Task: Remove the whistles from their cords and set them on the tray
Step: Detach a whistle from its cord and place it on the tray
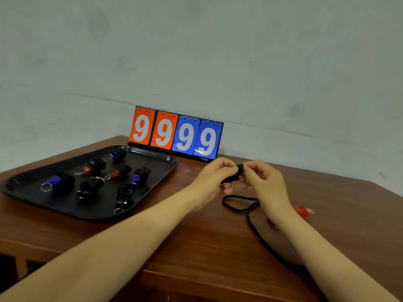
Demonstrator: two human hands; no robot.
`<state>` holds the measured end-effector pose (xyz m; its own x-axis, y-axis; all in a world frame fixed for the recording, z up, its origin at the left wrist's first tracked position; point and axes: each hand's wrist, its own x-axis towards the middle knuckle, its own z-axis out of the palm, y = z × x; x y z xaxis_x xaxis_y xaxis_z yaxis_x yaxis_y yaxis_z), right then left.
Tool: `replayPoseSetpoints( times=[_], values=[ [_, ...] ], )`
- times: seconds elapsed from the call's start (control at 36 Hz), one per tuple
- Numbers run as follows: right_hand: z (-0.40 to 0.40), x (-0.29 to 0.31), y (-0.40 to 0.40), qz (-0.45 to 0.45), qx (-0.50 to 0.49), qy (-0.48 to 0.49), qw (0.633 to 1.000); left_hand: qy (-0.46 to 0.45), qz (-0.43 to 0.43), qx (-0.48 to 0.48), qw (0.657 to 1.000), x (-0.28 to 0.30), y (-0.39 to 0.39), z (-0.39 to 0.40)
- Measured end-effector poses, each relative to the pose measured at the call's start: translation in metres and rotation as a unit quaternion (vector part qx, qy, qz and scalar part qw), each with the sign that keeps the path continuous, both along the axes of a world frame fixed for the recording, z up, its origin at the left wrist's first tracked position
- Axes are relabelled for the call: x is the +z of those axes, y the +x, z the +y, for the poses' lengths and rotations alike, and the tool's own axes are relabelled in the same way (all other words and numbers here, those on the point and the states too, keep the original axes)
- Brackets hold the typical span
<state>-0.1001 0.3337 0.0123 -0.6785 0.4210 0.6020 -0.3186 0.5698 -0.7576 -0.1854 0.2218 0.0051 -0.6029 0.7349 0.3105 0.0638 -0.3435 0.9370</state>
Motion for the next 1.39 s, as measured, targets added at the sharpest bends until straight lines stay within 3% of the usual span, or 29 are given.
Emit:
replayPoseSetpoints(
  times=[0.19, 0.44, 0.67, 0.89, 1.11, 1.39],
  values=[
    [0.001, -0.001, -0.002, -0.039, -0.015, -0.008, 0.999, -0.099, 0.180, 0.131, 0.970, -0.004, -0.002, 0.002],
    [-0.003, -0.002, -0.003, -0.075, -0.003, -0.023, 0.997, -0.133, 0.312, 0.160, 0.927, -0.009, -0.002, 0.000],
    [0.000, -0.004, -0.004, -0.092, -0.011, -0.030, 0.995, -0.117, 0.235, 0.127, 0.956, -0.010, -0.003, 0.003],
    [-0.001, -0.006, -0.004, -0.101, 0.070, -0.132, 0.984, -0.123, 0.138, 0.103, 0.977, -0.006, -0.005, 0.000],
    [-0.001, -0.010, -0.007, -0.087, 0.065, -0.094, 0.990, -0.144, 0.046, 0.061, 0.987, -0.001, -0.008, 0.001],
    [0.004, -0.011, -0.014, -0.098, 0.023, -0.027, 0.995, -0.154, 0.076, 0.088, 0.981, -0.005, -0.014, 0.001]
  ],
)
